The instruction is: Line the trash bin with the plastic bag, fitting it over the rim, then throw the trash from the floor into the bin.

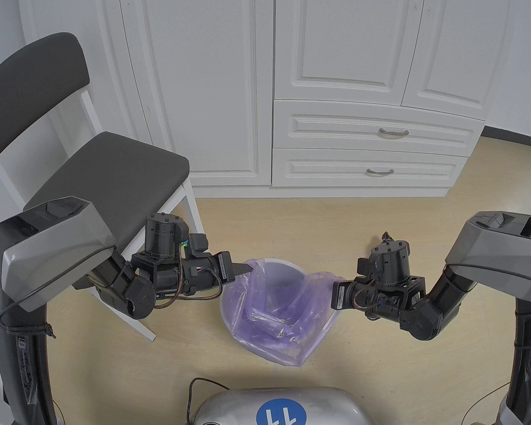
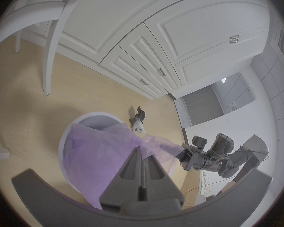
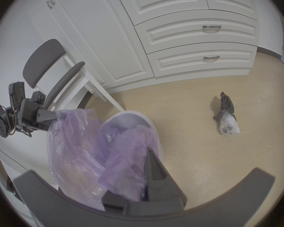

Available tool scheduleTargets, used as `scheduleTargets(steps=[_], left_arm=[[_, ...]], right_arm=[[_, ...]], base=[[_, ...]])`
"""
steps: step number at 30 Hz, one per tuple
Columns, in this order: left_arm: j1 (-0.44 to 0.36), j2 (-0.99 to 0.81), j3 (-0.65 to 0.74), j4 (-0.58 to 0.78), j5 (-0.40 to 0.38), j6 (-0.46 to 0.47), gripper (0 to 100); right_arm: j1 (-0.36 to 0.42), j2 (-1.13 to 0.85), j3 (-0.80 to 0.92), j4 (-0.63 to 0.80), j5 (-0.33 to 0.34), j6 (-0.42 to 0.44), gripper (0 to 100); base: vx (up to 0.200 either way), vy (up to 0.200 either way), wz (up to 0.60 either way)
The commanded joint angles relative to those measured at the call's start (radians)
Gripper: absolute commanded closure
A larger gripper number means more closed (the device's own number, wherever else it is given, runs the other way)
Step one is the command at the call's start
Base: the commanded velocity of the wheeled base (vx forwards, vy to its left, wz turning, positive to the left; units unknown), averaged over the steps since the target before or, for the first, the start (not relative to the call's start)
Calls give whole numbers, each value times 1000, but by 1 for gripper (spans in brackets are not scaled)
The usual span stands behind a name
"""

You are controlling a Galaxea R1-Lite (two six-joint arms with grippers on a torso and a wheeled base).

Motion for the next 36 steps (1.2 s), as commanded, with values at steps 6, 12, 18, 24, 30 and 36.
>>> scheduleTargets(steps=[6, 12, 18, 24, 30, 36], left_arm=[[-6, 60, -42, -4, 1, 1, 100], [-2, 97, -83, 19, -1, -2, 100], [12, 100, -127, 122, 10, 1, 100], [48, 79, -146, 180, 10, 2, 100], [92, 77, -210, 330, 11, 57, 100], [83, 86, -209, 369, 73, 142, 100]], right_arm=[[-65, -9, -14, 11, 9, -6, 100], [-53, 23, -17, 0, 38, -5, 100], [-1, 97, -33, -67, 44, 77, 100], [30, 166, -62, -136, 41, 146, 100], [5, 166, -77, -136, 38, 146, 100], [-16, 149, -68, -118, 32, 106, 100]], base=[[0, 0, 0], [0, 0, 0], [0, 0, 0], [0, 0, 0], [0, 0, 0], [0, 0, 0]])
